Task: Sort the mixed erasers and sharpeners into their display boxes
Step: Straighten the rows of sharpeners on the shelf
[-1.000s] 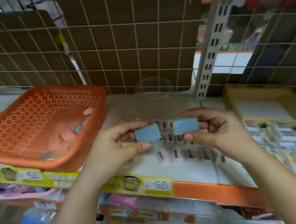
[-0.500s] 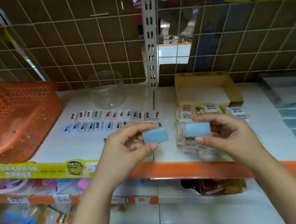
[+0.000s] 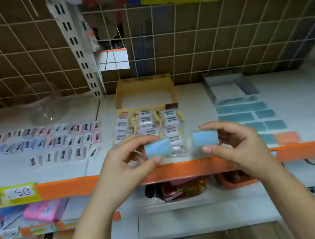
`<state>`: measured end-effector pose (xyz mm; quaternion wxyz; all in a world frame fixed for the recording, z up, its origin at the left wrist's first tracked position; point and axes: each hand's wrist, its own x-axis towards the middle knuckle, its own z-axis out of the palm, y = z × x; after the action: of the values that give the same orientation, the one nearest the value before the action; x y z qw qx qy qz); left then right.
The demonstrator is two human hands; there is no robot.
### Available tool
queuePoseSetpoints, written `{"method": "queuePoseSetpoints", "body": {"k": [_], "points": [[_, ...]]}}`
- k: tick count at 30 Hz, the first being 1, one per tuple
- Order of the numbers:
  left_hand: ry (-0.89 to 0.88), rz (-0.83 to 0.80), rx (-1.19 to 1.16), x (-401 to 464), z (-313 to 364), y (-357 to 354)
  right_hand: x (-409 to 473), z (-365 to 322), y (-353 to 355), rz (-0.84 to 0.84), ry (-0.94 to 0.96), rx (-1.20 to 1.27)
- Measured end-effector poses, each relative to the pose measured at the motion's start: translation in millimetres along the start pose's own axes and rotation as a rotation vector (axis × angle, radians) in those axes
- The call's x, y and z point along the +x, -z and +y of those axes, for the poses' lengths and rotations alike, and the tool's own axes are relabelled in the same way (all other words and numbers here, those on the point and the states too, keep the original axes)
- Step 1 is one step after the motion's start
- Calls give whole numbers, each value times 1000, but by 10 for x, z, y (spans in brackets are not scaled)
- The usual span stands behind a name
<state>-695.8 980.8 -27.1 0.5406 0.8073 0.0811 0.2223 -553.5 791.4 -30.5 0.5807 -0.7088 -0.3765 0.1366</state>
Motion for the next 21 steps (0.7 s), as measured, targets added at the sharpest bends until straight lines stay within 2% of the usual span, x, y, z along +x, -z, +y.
{"method": "queuePoseSetpoints", "body": {"k": [6,10,13,21], "points": [[-16,-11,2,392,70,-1039,-82,394,1034,34,-9,-93],[-6,-91,93,634,4,-1583,-83,671,1535,20,12,-389],[21,-151,178,738,-72,-1824,-66,859,1661,-1,1,-573],[123,-174,355,727,-135,-1994,0,954,1612,-206,15,-785]]}}
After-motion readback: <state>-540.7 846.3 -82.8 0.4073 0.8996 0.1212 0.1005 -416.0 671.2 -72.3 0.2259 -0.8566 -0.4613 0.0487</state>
